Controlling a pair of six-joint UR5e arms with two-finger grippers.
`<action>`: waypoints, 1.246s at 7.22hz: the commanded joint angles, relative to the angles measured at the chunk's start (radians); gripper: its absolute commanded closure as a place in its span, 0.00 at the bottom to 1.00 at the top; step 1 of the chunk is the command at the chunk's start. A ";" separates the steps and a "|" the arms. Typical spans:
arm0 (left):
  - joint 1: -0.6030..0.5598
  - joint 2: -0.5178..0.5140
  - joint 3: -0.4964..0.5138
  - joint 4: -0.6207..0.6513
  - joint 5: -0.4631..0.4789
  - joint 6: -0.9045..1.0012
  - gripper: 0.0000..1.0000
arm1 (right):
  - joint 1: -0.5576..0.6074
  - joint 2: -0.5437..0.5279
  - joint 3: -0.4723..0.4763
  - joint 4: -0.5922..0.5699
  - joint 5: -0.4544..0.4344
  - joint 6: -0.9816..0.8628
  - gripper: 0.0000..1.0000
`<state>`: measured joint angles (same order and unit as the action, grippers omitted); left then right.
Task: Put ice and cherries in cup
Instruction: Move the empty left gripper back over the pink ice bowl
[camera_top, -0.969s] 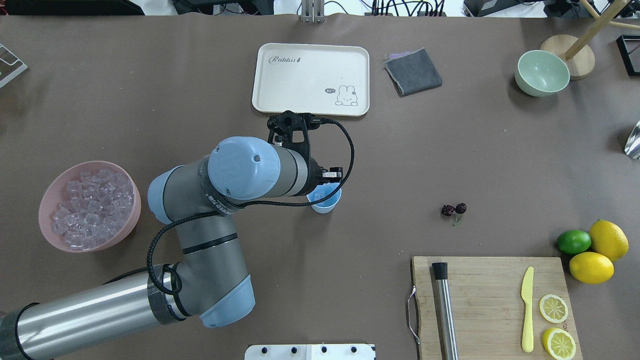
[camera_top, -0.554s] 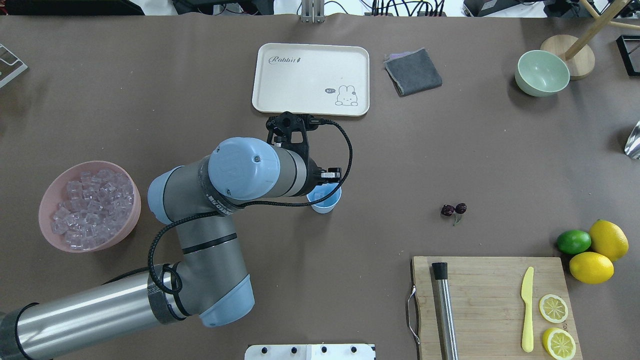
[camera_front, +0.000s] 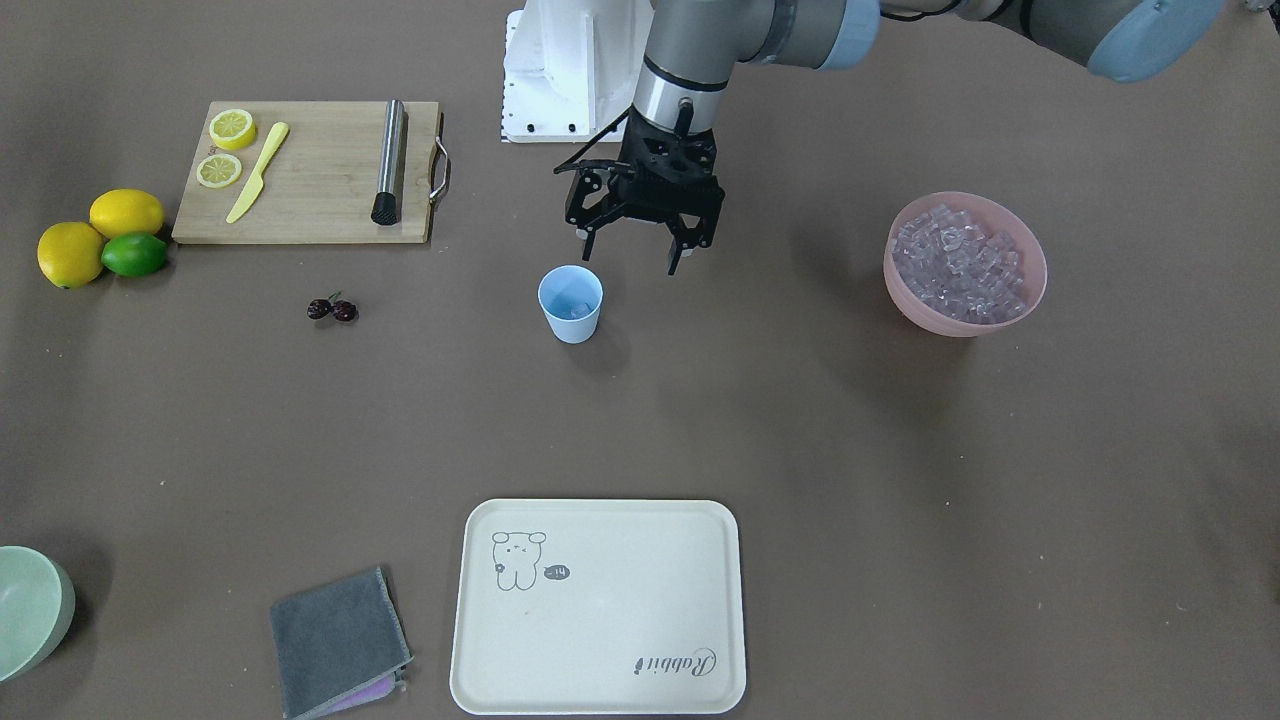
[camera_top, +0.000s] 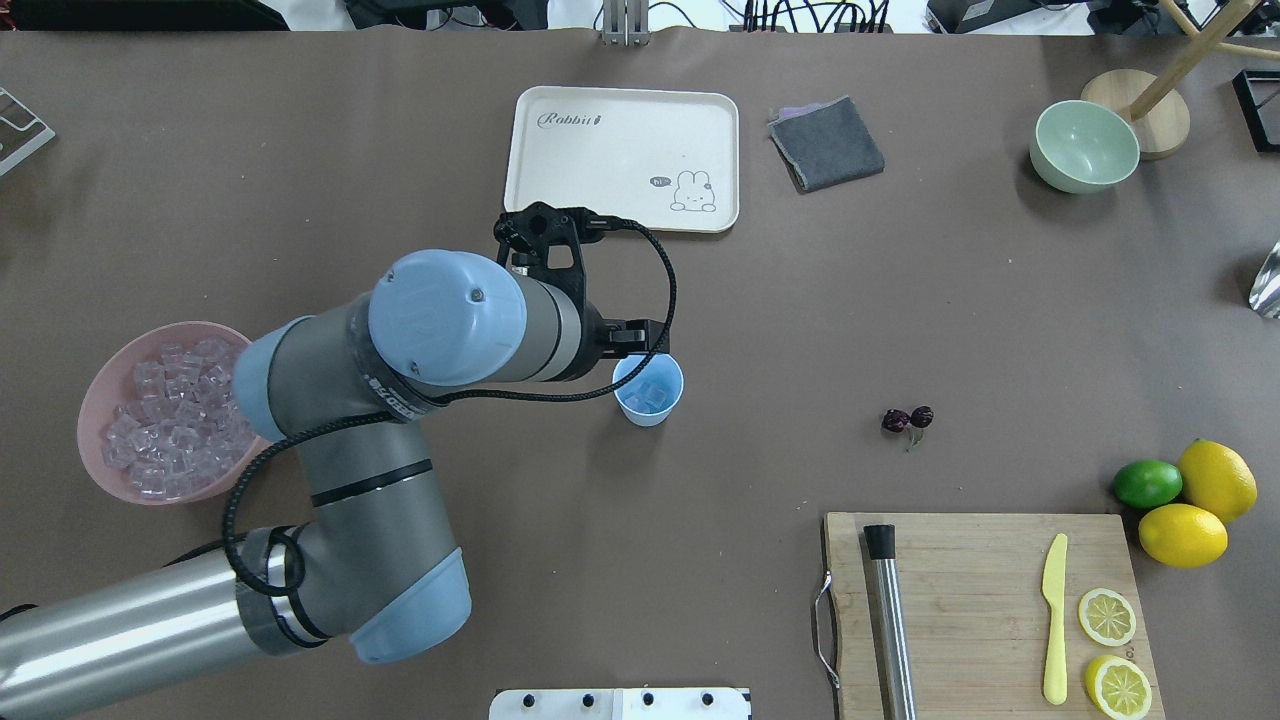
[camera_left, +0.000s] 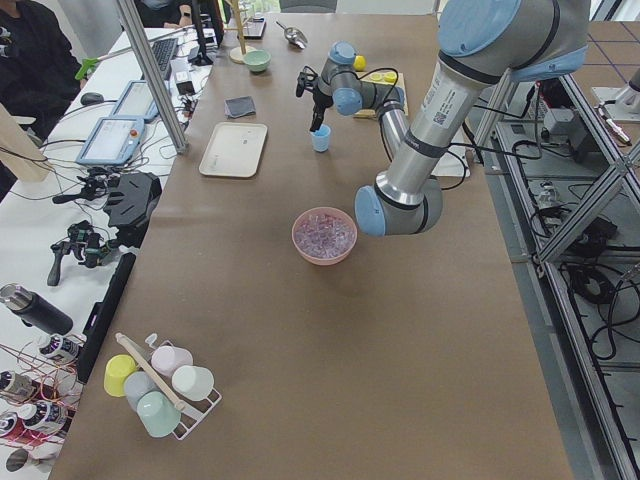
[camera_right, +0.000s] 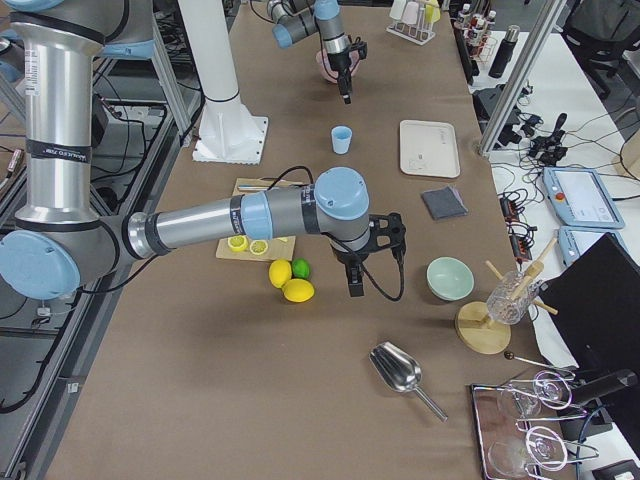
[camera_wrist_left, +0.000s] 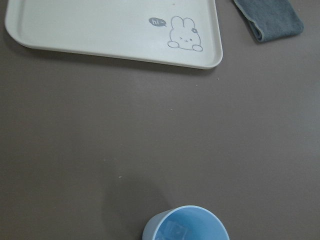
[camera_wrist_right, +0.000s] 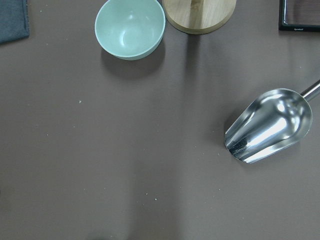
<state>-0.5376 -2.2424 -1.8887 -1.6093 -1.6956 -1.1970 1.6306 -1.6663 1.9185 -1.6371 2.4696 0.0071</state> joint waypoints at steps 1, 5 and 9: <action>-0.155 0.123 -0.142 0.153 -0.091 0.170 0.03 | -0.001 0.011 0.001 -0.003 0.005 0.002 0.00; -0.243 0.387 -0.233 0.155 -0.088 0.323 0.03 | -0.054 0.028 -0.003 -0.001 0.002 0.063 0.00; -0.237 0.680 -0.307 -0.015 -0.059 0.317 0.03 | -0.067 0.033 -0.012 -0.001 0.002 0.066 0.00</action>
<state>-0.7769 -1.6614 -2.1896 -1.5150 -1.7554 -0.8735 1.5653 -1.6342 1.9072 -1.6379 2.4712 0.0728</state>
